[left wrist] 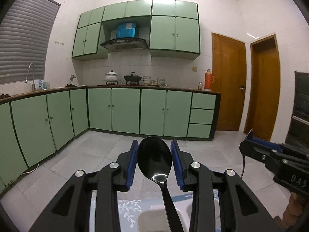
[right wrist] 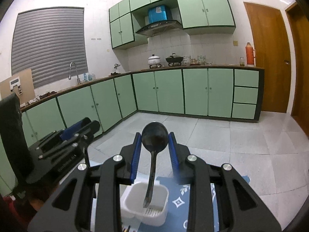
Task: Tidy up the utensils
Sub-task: 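Lift the black spoon with the left tool and drop it into the white holder, then move both tools back over the chopsticks on the mat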
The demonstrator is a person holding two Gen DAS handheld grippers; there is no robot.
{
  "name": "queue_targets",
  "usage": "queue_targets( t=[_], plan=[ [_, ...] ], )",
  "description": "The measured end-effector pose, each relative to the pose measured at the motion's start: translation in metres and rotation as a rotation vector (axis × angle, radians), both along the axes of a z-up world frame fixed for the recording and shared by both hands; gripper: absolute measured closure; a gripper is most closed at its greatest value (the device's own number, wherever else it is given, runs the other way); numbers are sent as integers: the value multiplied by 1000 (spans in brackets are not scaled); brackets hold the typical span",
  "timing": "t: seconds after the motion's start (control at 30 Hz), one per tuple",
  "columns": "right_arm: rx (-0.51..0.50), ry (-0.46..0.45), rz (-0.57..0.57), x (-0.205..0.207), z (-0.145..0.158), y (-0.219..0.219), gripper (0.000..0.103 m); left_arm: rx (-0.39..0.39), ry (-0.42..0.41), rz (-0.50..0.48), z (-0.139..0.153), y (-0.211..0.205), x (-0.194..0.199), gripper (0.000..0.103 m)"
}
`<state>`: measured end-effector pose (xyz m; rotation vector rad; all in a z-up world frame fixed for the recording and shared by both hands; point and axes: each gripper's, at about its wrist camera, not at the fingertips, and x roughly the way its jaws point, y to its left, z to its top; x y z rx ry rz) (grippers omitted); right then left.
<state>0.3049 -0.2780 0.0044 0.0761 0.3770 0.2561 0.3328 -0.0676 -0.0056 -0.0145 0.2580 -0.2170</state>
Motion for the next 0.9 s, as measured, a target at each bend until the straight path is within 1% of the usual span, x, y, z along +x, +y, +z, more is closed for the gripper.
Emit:
queue_targets(
  t=[0.1, 0.17, 0.3, 0.37, 0.4, 0.47, 0.57, 0.63, 0.77, 0.83, 0.9],
  plan=[
    [-17, 23, -3, 12, -15, 4, 76, 10, 30, 2, -15, -3, 13, 69],
    [-16, 56, 2, 20, -27, 5, 76, 12, 67, 3, -28, -3, 22, 69],
    [-25, 108, 17, 23, -48, 8, 76, 4, 113, 9, -43, 2, 25, 68],
    [-26, 130, 23, 21, -55, 12, 75, 1, 125, 11, -48, 6, 23, 67],
    [-26, 135, 22, 19, -57, 13, 75, 3, 132, 11, -50, 7, 21, 64],
    [-22, 136, 15, 13, -59, 13, 73, 6, 138, 17, -51, 11, 16, 60],
    [-23, 120, 5, -2, -56, 12, 71, -1, 145, 26, -48, 17, 4, 58],
    [-21, 106, -6, -14, -51, 8, 62, -6, 141, 32, -43, 21, -5, 53],
    [-10, 100, -13, -47, -46, 0, 53, 4, 143, 44, -34, 31, -33, 47],
    [-8, 114, -21, -71, -52, -4, 47, 15, 163, 44, -35, 34, -51, 44],
    [-5, 149, -27, -93, -62, -6, 43, 28, 199, 37, -41, 37, -73, 43]
  ],
)
